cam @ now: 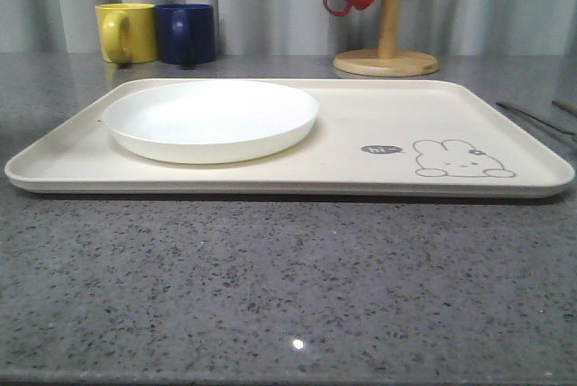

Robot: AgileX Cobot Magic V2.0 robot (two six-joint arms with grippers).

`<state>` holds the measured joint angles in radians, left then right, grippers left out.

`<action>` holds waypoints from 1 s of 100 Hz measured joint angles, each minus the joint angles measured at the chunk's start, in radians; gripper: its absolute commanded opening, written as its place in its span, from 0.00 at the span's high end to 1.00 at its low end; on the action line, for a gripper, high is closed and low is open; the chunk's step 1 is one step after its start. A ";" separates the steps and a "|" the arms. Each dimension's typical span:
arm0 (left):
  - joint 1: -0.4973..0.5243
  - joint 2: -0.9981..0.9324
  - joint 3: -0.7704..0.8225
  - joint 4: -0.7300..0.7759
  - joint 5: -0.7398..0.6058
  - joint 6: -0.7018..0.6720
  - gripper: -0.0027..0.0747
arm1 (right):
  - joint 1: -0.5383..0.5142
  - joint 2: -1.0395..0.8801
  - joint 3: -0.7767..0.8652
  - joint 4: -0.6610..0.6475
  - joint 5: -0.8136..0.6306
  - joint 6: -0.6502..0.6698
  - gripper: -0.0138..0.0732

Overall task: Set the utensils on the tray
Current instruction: 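Open the left gripper, release the plate and withdraw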

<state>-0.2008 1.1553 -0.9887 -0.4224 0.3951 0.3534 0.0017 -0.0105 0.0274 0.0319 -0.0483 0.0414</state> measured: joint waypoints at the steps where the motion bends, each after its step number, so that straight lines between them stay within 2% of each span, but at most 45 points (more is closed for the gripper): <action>1: 0.000 -0.009 0.008 0.000 -0.011 0.000 0.55 | 0.000 0.000 0.000 0.000 0.000 0.000 0.92; 24: 0.000 -0.274 0.242 0.002 -0.162 0.000 0.55 | 0.000 0.000 0.000 0.000 0.000 0.000 0.92; 42: 0.000 -0.443 0.381 0.002 -0.210 0.000 0.55 | 0.000 0.000 0.000 0.000 0.000 0.000 0.92; 65: 0.000 -0.602 0.506 0.013 -0.247 0.000 0.55 | 0.000 0.000 0.000 0.000 0.000 0.000 0.92; 88: 0.000 -0.671 0.573 0.012 -0.284 0.000 0.56 | 0.000 0.000 0.000 0.000 0.000 0.000 0.92; 100: 0.000 -0.672 0.575 0.012 -0.289 0.000 0.67 | 0.000 0.000 0.000 0.000 0.000 0.000 0.92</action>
<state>-0.2008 0.4830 -0.4137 -0.4101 0.1056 0.3534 0.0017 -0.0105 0.0274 0.0319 -0.0483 0.0414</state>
